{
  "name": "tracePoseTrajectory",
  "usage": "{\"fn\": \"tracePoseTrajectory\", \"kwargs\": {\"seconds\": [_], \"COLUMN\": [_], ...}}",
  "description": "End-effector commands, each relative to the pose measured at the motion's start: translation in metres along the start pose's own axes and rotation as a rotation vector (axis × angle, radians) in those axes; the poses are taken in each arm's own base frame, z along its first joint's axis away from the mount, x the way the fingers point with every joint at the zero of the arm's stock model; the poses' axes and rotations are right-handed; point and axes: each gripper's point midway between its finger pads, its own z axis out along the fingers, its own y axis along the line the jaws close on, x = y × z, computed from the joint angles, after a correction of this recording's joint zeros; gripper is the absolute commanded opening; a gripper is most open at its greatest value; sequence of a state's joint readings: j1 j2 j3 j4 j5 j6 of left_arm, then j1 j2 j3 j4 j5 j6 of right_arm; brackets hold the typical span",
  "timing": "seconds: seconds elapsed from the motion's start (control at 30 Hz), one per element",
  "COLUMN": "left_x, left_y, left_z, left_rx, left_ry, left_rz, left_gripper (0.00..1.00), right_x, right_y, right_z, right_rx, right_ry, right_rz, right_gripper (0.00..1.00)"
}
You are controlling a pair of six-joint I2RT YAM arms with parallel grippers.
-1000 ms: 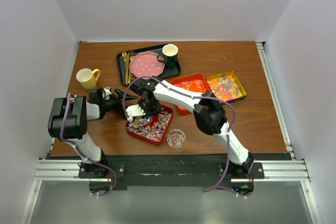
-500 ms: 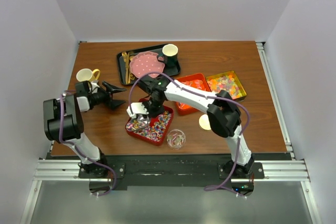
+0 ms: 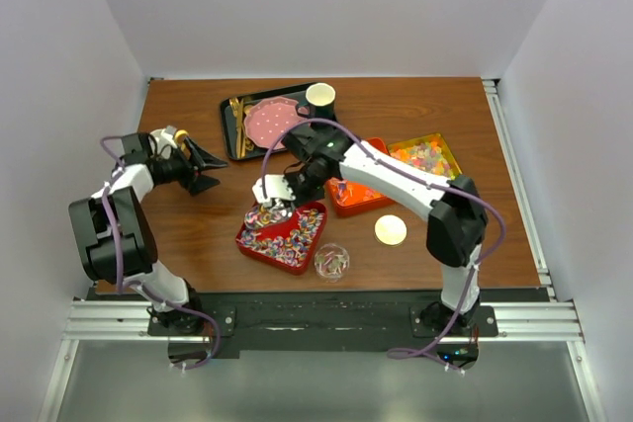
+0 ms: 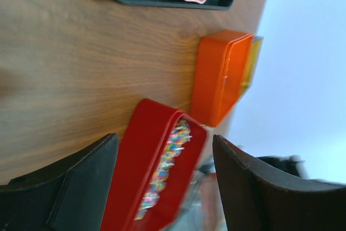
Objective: Pack the candies
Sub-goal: Scoop the fake candies from the storage box, then place the fake candies in the packing bottle.
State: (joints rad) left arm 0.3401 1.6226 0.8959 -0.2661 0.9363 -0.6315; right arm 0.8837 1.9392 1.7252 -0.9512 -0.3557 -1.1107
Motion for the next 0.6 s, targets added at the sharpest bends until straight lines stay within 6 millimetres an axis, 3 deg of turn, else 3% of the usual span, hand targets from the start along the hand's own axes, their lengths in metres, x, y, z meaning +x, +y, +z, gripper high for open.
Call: {"fn": "tracePoseTrajectory", "kwargs": {"seconds": [0.0, 0.17, 0.23, 0.27, 0.3, 0.33, 0.43, 0.57], "left_x": [-0.003, -0.001, 0.0, -0.001, -0.002, 0.003, 0.004, 0.0], "left_y": [-0.01, -0.026, -0.033, -0.036, -0.039, -0.046, -0.061, -0.074], "left_z": [-0.022, -0.032, -0.03, -0.031, -0.03, -0.024, -0.02, -0.02], "left_rx": [-0.065, -0.04, -0.041, -0.054, -0.07, -0.081, -0.119, -0.13], "left_ry": [0.021, -0.011, -0.016, -0.028, -0.041, -0.035, -0.09, -0.177], "left_rz": [0.326, 0.47, 0.535, 0.594, 0.643, 0.701, 0.878, 0.933], "left_gripper": [0.76, 0.76, 0.76, 0.81, 0.92, 0.94, 0.95, 0.95], "right_x": [0.006, 0.034, 0.047, 0.052, 0.061, 0.064, 0.076, 0.086], "right_y": [0.0, 0.019, 0.036, 0.041, 0.051, 0.056, 0.075, 0.095], "right_z": [-0.058, -0.107, -0.113, -0.125, -0.126, -0.129, -0.141, -0.146], "right_rx": [0.082, 0.139, 0.118, 0.14, 0.123, 0.116, 0.081, 0.053], "right_ry": [-0.006, 0.072, 0.119, 0.148, 0.184, 0.207, 0.28, 0.373], "right_rz": [0.016, 0.035, 0.04, 0.018, 0.025, 0.022, 0.021, -0.035], "right_gripper": [0.0, 0.0, 0.0, 0.0, 0.0, 0.0, 0.0, 0.0]}}
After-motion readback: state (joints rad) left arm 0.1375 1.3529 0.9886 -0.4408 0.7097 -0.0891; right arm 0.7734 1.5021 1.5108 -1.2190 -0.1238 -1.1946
